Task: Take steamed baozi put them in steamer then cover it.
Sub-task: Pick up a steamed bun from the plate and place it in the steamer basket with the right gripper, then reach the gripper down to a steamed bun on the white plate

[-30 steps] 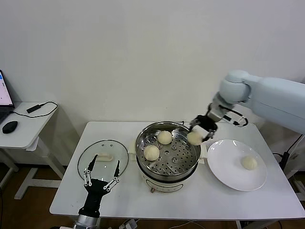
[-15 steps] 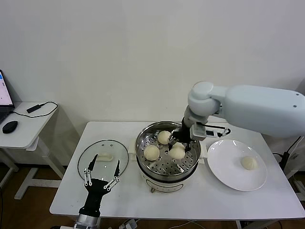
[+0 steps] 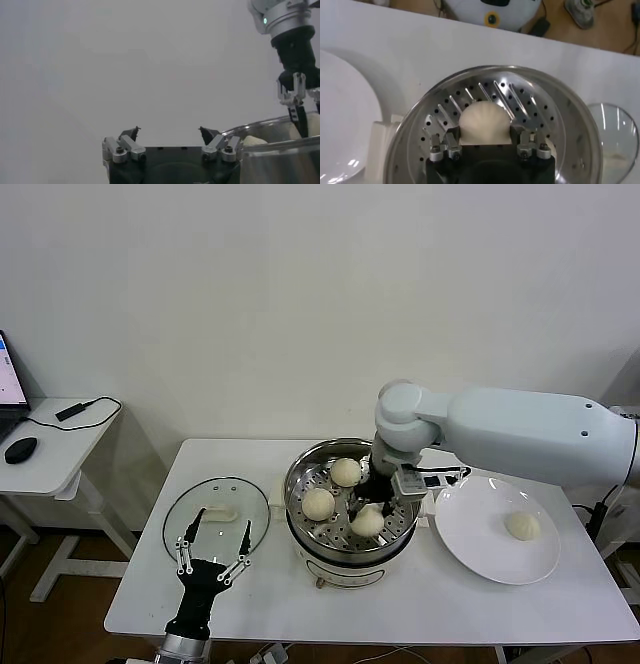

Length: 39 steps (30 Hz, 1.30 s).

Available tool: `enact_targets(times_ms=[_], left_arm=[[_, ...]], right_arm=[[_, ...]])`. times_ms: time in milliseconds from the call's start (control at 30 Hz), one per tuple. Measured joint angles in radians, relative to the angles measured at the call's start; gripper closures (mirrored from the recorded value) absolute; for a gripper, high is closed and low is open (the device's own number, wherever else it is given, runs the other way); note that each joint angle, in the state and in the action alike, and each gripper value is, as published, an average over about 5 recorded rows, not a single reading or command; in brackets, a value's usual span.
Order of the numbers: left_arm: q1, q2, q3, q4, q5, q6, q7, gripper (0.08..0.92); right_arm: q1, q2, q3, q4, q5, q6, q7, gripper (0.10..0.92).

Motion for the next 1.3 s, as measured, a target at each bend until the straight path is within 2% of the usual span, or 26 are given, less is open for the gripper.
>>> enact_targets(times_ms=[400, 667, 867, 1100, 1300], left_arm=[[-0.003, 0.000, -0.005, 0.005, -0.003, -0.006, -0.001, 0.177], [-0.006, -0.001, -0.008, 0.007, -0.006, -0.006, -0.003, 0.177], [-0.006, -0.002, -0.010, 0.009, -0.007, -0.007, -0.004, 0.177], [-0.006, -0.003, -0.012, 0.007, -0.007, -0.007, -0.004, 0.177], [-0.006, -0.003, -0.007, 0.007, -0.004, -0.007, -0.004, 0.177]], right_arm=[[-0.029, 0.020, -0.004, 0.001, -0.027, 0.020, -0.015, 0.329], [-0.046, 0.022, -0.001, 0.001, -0.045, 0.017, -0.009, 0.212], [-0.044, 0.008, 0.016, 0.006, -0.045, 0.007, -0.010, 0.203], [-0.010, -0.055, 0.066, -0.006, 0.019, -0.028, -0.046, 0.203], [0.032, -0.157, 0.099, -0.068, 0.154, -0.135, -0.087, 0.203]])
